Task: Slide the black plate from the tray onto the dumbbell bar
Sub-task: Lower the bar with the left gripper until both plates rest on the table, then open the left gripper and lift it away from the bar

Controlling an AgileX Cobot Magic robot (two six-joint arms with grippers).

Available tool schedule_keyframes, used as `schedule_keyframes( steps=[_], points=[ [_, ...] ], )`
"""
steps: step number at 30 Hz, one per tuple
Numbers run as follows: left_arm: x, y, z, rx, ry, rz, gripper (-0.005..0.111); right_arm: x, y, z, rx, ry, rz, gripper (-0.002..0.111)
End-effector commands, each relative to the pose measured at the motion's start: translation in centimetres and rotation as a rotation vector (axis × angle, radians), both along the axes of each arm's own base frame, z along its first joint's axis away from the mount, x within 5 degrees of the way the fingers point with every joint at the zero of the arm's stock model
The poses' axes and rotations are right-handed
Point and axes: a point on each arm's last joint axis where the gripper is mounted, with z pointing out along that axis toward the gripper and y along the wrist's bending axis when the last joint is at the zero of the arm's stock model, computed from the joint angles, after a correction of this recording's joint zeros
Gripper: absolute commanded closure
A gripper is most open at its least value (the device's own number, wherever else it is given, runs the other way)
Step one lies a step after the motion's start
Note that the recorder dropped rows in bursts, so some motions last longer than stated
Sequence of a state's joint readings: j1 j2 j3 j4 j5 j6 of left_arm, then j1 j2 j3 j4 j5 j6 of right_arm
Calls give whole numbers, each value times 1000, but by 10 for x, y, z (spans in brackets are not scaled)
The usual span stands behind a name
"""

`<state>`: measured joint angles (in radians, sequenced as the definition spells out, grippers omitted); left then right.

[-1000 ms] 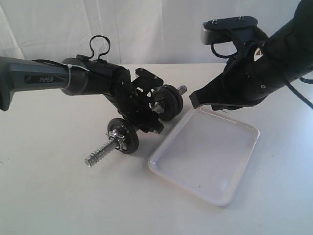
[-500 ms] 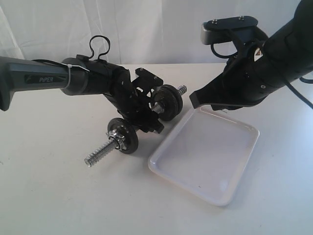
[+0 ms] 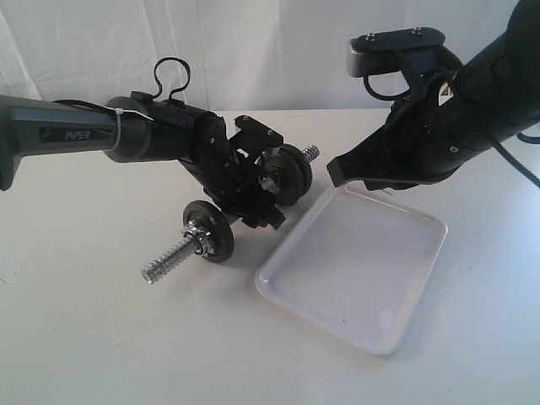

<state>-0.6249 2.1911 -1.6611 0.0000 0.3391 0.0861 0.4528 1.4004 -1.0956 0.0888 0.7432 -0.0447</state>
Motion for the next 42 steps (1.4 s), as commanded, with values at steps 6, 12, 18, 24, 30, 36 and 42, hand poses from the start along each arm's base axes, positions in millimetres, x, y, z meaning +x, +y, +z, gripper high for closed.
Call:
schedule_keyframes(
  steps=[6, 12, 18, 24, 30, 36, 42],
  points=[
    [-4, 1, 5, 5, 11, -1, 40, 0, -2, 2, -3, -17, -3, 108],
    [-4, 1, 5, 5, 11, -1, 40, 0, -2, 2, -3, -17, -3, 108],
    [-4, 1, 5, 5, 11, -1, 40, 0, -2, 2, -3, -17, -3, 108],
    [-3, 1, 7, 14, 0, -8, 40, 0, -2, 2, -3, -17, -3, 108],
    [-5, 4, 23, 18, -36, -19, 40, 0, -2, 2, -3, -17, -3, 108],
    [-6, 13, 41, 21, -35, -7, 40, 0, -2, 2, -3, -17, -3, 108],
    [-23, 26, 98, -2, -67, -7, 40, 0, -2, 2, -3, -17, -3, 108]
  ],
)
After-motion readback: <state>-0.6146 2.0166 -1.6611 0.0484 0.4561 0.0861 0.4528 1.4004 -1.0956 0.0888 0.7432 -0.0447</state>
